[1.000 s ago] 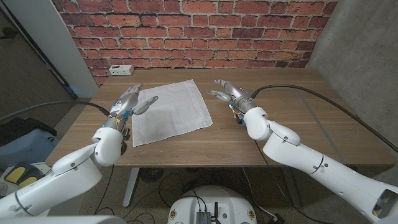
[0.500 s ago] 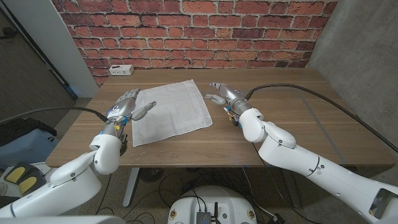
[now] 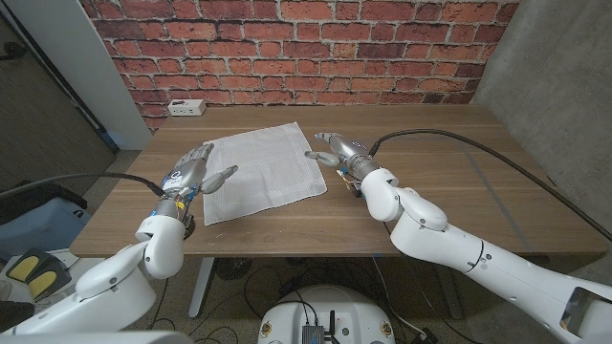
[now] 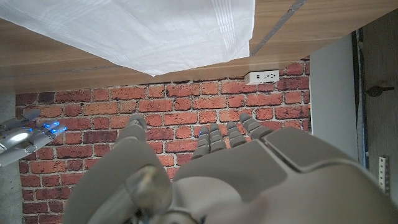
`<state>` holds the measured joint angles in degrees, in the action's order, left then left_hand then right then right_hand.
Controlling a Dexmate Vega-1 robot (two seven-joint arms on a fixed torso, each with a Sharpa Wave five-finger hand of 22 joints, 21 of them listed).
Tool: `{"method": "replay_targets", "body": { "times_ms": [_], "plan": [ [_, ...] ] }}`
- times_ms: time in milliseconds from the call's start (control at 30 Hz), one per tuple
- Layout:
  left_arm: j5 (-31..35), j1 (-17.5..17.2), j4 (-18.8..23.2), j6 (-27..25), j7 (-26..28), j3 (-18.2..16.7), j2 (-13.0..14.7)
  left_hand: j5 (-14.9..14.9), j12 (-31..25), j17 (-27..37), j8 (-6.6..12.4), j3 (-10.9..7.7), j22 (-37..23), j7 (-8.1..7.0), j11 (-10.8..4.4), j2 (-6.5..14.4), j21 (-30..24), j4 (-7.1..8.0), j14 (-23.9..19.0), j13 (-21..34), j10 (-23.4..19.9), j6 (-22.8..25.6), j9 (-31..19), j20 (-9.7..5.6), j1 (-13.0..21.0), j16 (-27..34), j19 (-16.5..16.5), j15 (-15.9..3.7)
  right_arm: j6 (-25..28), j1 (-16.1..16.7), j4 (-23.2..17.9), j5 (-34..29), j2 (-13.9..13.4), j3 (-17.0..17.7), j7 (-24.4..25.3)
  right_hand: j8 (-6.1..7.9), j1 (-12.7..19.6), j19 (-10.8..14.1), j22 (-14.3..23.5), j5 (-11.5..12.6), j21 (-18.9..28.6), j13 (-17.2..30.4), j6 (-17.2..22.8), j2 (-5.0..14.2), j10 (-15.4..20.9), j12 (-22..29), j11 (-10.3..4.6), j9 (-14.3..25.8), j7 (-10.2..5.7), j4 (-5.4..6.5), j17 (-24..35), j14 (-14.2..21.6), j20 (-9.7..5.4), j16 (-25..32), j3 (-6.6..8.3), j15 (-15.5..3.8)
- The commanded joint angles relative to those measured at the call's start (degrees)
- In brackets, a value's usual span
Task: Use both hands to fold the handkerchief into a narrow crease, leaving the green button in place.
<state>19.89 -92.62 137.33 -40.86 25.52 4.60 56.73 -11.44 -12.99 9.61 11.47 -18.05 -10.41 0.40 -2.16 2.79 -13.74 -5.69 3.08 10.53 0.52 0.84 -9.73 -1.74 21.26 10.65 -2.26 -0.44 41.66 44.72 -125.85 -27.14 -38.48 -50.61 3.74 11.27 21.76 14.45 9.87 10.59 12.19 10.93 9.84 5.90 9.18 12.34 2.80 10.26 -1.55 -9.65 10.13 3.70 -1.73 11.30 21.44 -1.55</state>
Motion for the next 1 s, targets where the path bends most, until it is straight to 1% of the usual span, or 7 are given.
{"method": "replay_targets", "body": {
  "times_ms": [33,267,333,467,667,833,1000],
  "plan": [
    [1.65,-1.19,-0.01,-1.10,-0.50,0.54,-0.77,0.13,-0.17,0.13,0.14,-0.14,-0.06,-0.15,-0.37,0.06,0.40,-0.63,-0.91,0.13,-0.75,1.08,-0.23,-1.24,0.82,0.31,0.11,-0.12,0.03,-0.80,1.38,-1.92,1.23,-1.97,-2.11,0.23,1.11,0.45,0.07,-0.15,-0.14,0.19,0.79,0.03,0.61,-0.21,-0.30,0.16,0.10,-0.25,0.12,0.53,-0.11,-0.02,0.30,0.04],
    [1.77,-1.53,0.02,-2.00,-1.16,0.51,-0.82,0.19,-0.14,0.14,0.16,-0.15,-0.09,-0.63,-0.63,0.01,0.41,-0.96,-1.22,0.14,-1.13,1.76,-0.24,-1.66,1.11,0.23,0.44,-0.40,0.10,-0.98,2.15,-2.90,1.78,-2.61,-2.83,0.20,1.49,0.63,0.07,-0.13,-0.13,0.19,0.87,0.01,0.70,-0.23,-0.36,0.16,0.06,-0.30,0.11,0.76,-0.15,0.02,0.41,0.05],
    [1.78,-1.60,0.00,-2.17,-1.66,0.54,-0.42,0.20,-0.14,0.14,0.17,-0.15,-0.09,-0.75,-0.73,-0.01,0.44,-1.04,-1.27,0.14,-1.24,1.94,-0.25,-1.68,1.19,0.21,0.45,-0.49,0.27,-1.18,2.38,-3.24,1.95,-2.94,-3.28,0.16,1.65,0.70,0.06,-0.12,-0.13,0.19,0.82,0.00,0.75,-0.23,-0.41,0.16,0.08,-0.33,0.11,0.80,-0.17,0.01,0.46,-0.03],
    [2.16,-1.13,0.03,-3.36,-2.03,1.30,-0.18,0.25,-0.24,0.13,0.28,-0.18,-0.10,-1.24,-1.14,-0.03,0.53,-1.33,-1.58,0.15,-1.93,2.78,-0.26,-1.69,1.48,0.17,0.52,-0.90,0.72,-1.47,2.83,-3.82,2.34,-3.46,-4.02,0.14,1.97,0.75,0.06,-0.09,-0.17,0.18,0.85,-0.05,0.82,-0.24,-0.50,0.17,0.09,-0.39,0.10,0.95,-0.17,0.02,0.56,-0.06],
    [2.69,-0.51,0.08,-4.76,-2.41,2.45,0.52,0.30,-0.46,0.12,0.35,-0.16,-0.12,-1.65,-1.52,-0.19,0.59,-1.74,-2.41,0.17,-3.11,3.78,-0.28,-1.15,1.89,0.26,0.79,-1.62,0.99,-1.36,3.19,-4.56,2.59,-3.85,-4.25,0.16,2.56,0.88,0.05,-0.05,-0.20,0.18,1.04,-0.14,0.95,-0.26,-0.67,0.18,0.00,-0.51,0.09,1.02,-0.15,-0.03,0.73,-0.07],
    [3.48,0.62,0.17,-6.69,-2.66,4.26,1.35,0.33,-0.82,0.06,0.65,-0.13,-0.11,-2.51,-1.77,-0.43,0.36,-2.28,-3.99,0.18,-5.03,5.94,-0.30,-2.24,2.54,0.42,2.10,-2.53,1.98,-1.54,3.46,-5.91,2.93,-4.64,-4.71,0.04,3.13,1.02,0.03,-0.01,-0.22,0.18,0.82,-0.21,0.98,-0.31,-0.72,0.18,-0.01,-0.62,0.08,1.13,-0.25,-0.04,0.92,-0.28],
    [3.48,1.46,0.49,-8.48,-3.36,5.41,2.31,0.32,-0.73,0.04,0.64,-0.11,-0.09,-2.59,-1.96,-0.58,0.44,-2.49,-4.35,0.18,-5.22,6.48,-0.30,-2.37,2.82,0.37,2.22,-2.76,2.98,-1.67,3.55,-6.96,3.17,-5.35,-5.44,0.01,3.74,1.07,0.02,0.03,-0.27,0.17,0.77,-0.31,1.06,-0.34,-0.80,0.19,-0.03,-0.74,0.07,1.21,-0.22,-0.08,1.11,-0.31]
  ]
}}
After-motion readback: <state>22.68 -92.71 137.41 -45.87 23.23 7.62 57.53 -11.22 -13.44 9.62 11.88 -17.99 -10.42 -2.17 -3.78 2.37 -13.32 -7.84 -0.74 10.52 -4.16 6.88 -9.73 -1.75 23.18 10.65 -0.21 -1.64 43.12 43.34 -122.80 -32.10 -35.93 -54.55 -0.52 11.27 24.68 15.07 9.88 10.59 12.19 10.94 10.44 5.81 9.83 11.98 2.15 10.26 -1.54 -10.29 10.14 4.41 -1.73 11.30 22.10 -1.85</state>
